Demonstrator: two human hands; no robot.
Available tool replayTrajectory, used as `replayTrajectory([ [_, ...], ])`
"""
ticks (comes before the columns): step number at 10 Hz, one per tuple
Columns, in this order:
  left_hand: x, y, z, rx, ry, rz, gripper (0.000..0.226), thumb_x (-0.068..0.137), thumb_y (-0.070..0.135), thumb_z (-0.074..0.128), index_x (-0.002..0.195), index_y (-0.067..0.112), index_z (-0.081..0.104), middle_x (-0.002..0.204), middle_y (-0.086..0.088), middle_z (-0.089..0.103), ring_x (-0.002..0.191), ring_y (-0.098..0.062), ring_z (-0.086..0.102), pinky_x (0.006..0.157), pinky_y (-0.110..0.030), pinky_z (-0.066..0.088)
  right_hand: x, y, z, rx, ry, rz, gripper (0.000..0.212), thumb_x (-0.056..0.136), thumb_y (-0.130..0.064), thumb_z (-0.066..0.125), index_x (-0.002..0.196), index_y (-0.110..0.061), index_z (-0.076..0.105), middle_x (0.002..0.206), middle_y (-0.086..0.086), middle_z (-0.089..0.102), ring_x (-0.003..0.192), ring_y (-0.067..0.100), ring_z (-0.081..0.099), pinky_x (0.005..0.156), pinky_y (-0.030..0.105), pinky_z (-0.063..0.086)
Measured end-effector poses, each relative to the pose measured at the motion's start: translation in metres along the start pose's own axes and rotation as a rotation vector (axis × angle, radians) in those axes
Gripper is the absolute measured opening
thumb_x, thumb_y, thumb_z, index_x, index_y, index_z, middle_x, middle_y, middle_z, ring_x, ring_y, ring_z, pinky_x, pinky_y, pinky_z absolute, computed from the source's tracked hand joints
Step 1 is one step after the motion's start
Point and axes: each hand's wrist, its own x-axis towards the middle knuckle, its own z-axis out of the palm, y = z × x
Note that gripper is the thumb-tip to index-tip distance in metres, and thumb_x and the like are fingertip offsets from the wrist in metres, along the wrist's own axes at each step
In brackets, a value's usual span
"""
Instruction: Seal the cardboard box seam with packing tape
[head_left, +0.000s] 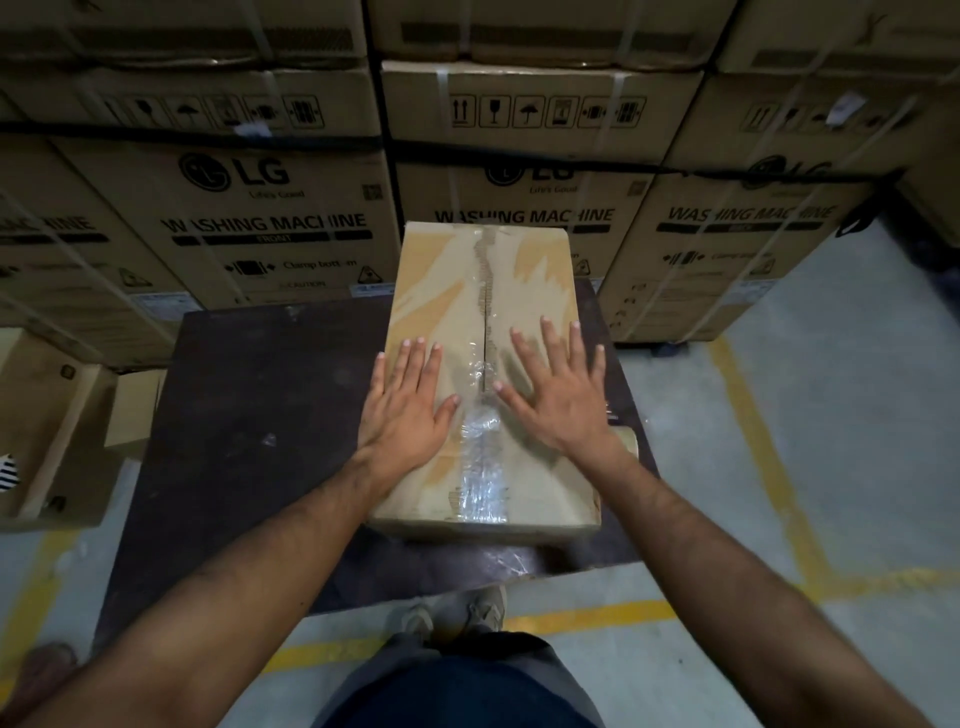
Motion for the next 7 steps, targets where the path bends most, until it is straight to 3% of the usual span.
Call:
replayTrajectory([
  [2,0.002,-0.001,0.004,0.003,-0.024,0.011,0.075,0.107,0.061,0.013,0.168,0.022,-0.006,0.179,-0.008,-0.006,0.165,-0.025,-0.013,0.134,-0.052,-0.006,-0.014,-0.020,0.019,-0.029,-0.067,0.039,0.084,0.095,-0.086,0.008,0.165,-0.043,-0.010,0.176,0.006,-0.016,0.159,0.038,-0.023,0.126,0.066,-0.015],
  [5,0.001,0.000,0.005,0.053,-0.031,0.041,0.074,0.105,0.064,0.013,0.168,0.029,-0.005,0.179,-0.008,-0.008,0.164,-0.029,-0.015,0.130,-0.064,-0.008,-0.016,-0.022,0.021,-0.094,-0.111,0.052,0.085,0.094,-0.085,0.001,0.164,-0.040,-0.017,0.175,0.007,-0.019,0.158,0.040,-0.025,0.126,0.069,-0.010],
  [6,0.004,-0.004,-0.003,0.062,-0.062,0.038,0.074,0.103,0.068,0.011,0.167,0.035,-0.008,0.177,-0.008,-0.017,0.162,-0.032,-0.024,0.128,-0.068,-0.012,-0.010,-0.022,0.013,-0.083,-0.107,0.058,0.087,0.093,-0.087,0.004,0.164,-0.041,-0.015,0.176,0.007,-0.019,0.158,0.041,-0.026,0.125,0.071,-0.011],
  [7,0.029,-0.007,-0.037,0.042,0.010,0.018,0.078,0.101,0.073,0.016,0.165,0.039,-0.012,0.176,-0.009,-0.024,0.158,-0.034,-0.033,0.124,-0.071,-0.018,0.021,-0.024,-0.021,-0.082,0.008,0.063,0.087,0.093,-0.088,0.010,0.165,-0.042,-0.010,0.178,0.006,-0.012,0.160,0.040,-0.021,0.124,0.072,-0.011],
])
